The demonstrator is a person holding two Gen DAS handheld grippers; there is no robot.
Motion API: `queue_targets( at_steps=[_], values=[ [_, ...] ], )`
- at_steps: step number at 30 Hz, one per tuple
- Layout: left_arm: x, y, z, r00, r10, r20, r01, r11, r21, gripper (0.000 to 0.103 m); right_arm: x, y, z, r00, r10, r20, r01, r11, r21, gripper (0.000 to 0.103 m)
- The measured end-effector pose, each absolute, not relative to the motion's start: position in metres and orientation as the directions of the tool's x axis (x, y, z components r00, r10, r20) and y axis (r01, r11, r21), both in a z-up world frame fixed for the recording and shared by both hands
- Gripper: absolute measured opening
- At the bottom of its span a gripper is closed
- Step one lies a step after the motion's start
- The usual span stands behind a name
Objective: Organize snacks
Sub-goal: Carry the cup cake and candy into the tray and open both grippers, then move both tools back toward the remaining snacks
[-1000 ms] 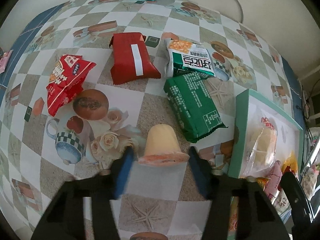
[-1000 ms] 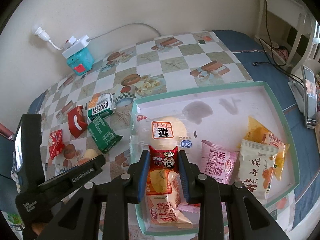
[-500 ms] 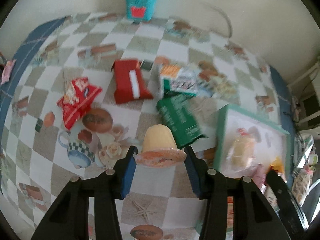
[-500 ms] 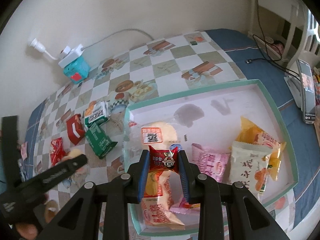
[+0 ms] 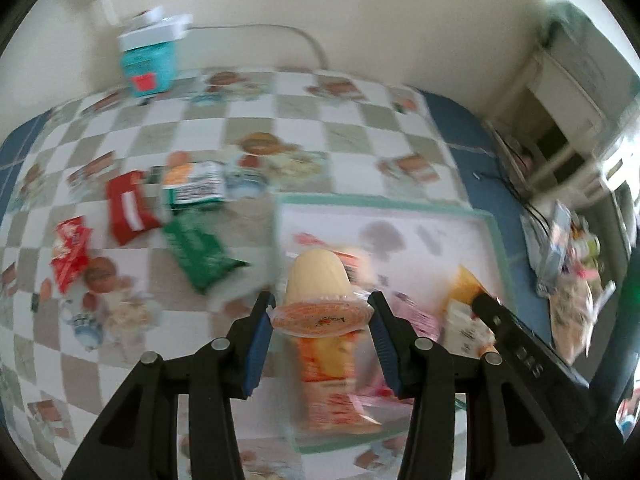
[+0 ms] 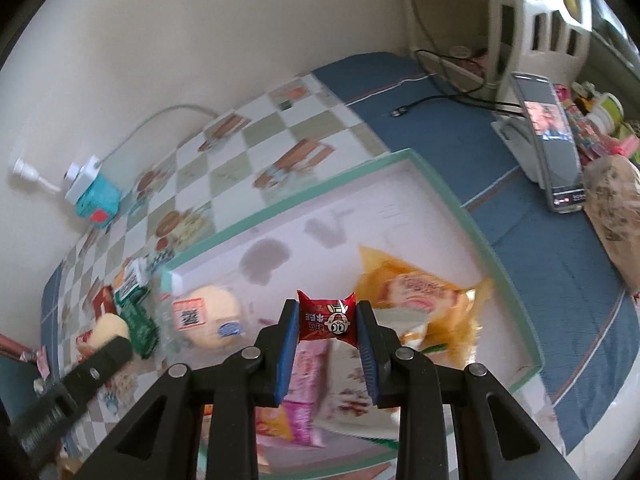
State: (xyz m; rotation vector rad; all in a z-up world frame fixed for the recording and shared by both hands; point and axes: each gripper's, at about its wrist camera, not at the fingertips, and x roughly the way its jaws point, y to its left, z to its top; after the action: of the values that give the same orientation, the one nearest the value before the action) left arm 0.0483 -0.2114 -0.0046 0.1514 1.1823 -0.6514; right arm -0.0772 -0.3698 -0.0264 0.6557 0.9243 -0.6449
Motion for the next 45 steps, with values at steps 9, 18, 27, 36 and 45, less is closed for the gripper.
queue_targets(
  at_steps=[9, 18, 27, 36, 45],
  values=[
    [0.021, -0.249, -0.023, 0.178, -0.352, -0.919, 0.623, 0.763, -0.171, 0.05, -0.093, -0.388, -0.028, 0.446, -0.227, -0.866, 0.769, 0.592, 0.241, 0.031],
    [0.02, -0.249, -0.024, 0.185, -0.338, -0.923, 0.626, 0.764, -0.155, 0.061, -0.085, -0.379, -0.028, 0.462, -0.203, -0.864, 0.742, 0.622, 0.25, 0.034],
    [0.032, -0.239, -0.023, 0.205, -0.299, -0.932, 0.583, 0.802, -0.129, 0.072, -0.085, -0.381, -0.031, 0.433, -0.206, -0.877, 0.76, 0.607, 0.232, 0.065],
    [0.071, -0.193, -0.034, 0.241, -0.199, -0.95, 0.369, 0.924, -0.1, 0.092, -0.082, -0.38, -0.037, 0.394, -0.22, -0.893, 0.771, 0.608, 0.19, 0.094],
    [0.105, -0.131, -0.038, 0.277, -0.109, -0.955, 0.147, 0.987, -0.07, 0.095, -0.068, -0.362, -0.038, 0.387, -0.214, -0.897, 0.735, 0.659, 0.159, 0.103]
  ],
)
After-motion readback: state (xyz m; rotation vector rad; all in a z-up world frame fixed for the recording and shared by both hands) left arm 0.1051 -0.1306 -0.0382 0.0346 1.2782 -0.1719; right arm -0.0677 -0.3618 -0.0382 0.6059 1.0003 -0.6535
